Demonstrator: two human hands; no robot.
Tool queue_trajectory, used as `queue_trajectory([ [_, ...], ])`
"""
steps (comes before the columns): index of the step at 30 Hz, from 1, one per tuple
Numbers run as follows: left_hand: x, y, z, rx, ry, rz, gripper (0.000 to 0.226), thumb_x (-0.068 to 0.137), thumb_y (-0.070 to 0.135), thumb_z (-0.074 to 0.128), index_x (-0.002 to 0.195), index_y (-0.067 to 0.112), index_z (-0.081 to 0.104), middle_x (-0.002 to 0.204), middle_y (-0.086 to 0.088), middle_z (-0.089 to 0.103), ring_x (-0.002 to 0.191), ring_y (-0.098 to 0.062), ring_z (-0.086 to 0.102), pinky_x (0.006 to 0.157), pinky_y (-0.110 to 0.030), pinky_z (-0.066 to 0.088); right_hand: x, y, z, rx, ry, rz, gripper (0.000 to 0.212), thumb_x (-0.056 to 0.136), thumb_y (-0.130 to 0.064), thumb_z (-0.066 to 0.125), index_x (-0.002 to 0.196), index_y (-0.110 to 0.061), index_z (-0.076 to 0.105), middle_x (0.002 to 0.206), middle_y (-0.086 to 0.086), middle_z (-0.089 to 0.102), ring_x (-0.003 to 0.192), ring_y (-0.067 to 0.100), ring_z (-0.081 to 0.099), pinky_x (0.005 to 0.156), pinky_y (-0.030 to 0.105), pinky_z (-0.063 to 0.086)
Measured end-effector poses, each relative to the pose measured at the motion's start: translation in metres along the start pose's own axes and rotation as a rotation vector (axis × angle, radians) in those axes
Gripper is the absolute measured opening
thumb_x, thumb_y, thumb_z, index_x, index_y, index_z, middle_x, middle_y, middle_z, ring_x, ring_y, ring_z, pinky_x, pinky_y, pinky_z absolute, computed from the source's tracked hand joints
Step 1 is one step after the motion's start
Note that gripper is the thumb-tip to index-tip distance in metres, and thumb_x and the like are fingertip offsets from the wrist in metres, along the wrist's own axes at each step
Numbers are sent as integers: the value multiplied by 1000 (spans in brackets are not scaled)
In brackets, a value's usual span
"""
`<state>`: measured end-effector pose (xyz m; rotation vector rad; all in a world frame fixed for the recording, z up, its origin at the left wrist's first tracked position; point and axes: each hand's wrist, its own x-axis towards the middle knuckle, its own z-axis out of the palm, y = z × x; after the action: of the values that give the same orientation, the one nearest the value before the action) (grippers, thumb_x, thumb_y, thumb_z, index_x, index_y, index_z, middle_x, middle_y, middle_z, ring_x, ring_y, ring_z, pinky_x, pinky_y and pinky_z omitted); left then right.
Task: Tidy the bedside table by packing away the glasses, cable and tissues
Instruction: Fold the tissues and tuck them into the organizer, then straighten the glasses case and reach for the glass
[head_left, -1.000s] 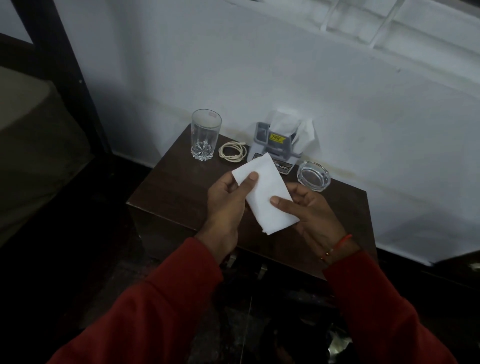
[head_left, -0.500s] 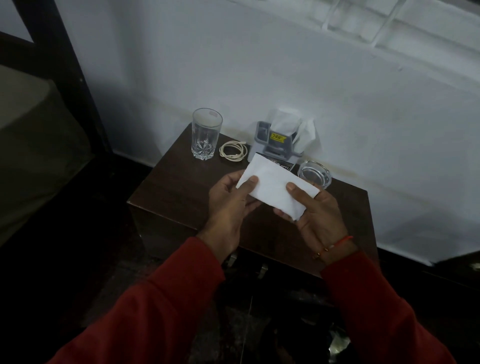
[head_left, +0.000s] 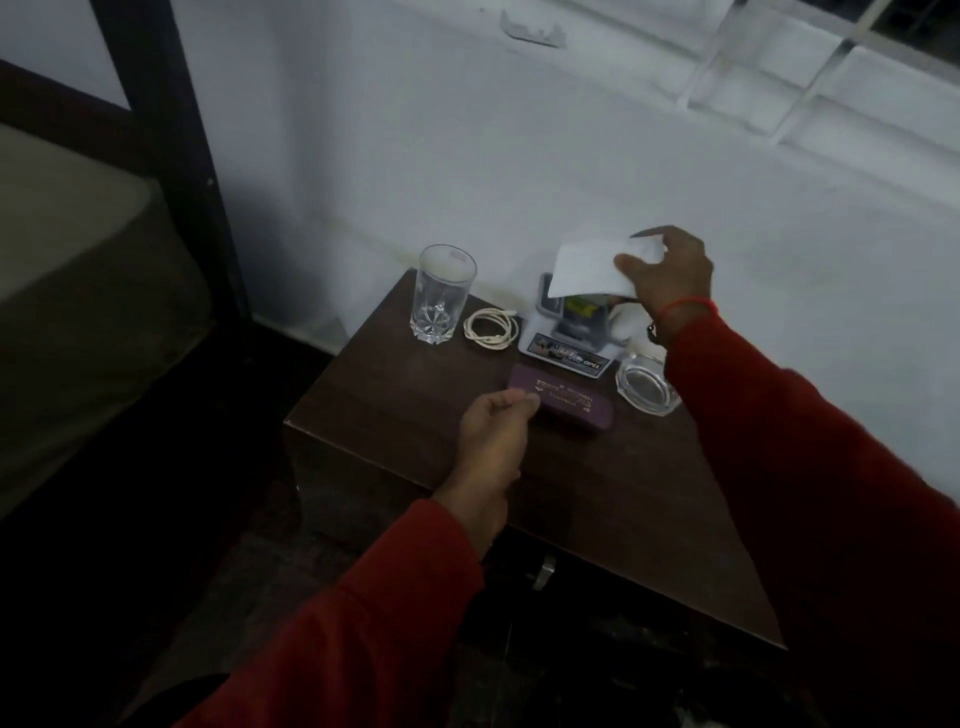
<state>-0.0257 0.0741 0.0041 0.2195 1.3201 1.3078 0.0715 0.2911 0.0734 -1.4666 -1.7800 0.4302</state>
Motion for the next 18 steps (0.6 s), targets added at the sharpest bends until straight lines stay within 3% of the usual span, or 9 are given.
queue_trajectory([
  [3, 1, 4, -2, 6, -2, 2, 26, 96, 32, 61, 120, 22, 64, 94, 9, 62, 93, -16, 57, 67, -28, 41, 18, -1, 18, -182, -103, -35, 29, 84, -11, 70, 113, -8, 69, 131, 13, 61, 126, 29, 51, 96, 22, 35],
  [6, 2, 8, -5, -6, 4, 23, 25, 96, 31, 62, 118, 22, 65, 96, 12, 64, 89, -9, 59, 62, -25, 41, 27, 0, 30, -270, -186, -20, 30, 85, -8, 68, 115, -9, 65, 137, 15, 54, 132, 31, 43, 98, 23, 34],
  [11, 1, 12, -8, 3, 18, 33, 24, 95, 32, 62, 118, 24, 65, 102, 12, 66, 98, -12, 63, 63, -26, 39, 34, -13, 43, -363, -259, -42, 37, 85, -14, 72, 120, -10, 60, 137, 18, 53, 126, 32, 49, 88, 24, 38],
  [15, 0, 12, -6, 16, 10, 37, 24, 96, 33, 61, 117, 24, 65, 95, 13, 65, 95, -14, 63, 61, -26, 40, 35, -21, 49, -351, -348, 8, 46, 80, -13, 80, 122, -9, 60, 137, 17, 52, 112, 31, 64, 97, 35, 51],
  [18, -1, 10, -5, 34, -4, 37, 22, 96, 33, 60, 115, 24, 65, 85, 12, 62, 87, -14, 58, 59, -26, 40, 32, -23, 49, -394, -347, 10, 42, 80, -11, 80, 118, -11, 62, 137, 14, 51, 108, 27, 65, 85, 32, 53],
])
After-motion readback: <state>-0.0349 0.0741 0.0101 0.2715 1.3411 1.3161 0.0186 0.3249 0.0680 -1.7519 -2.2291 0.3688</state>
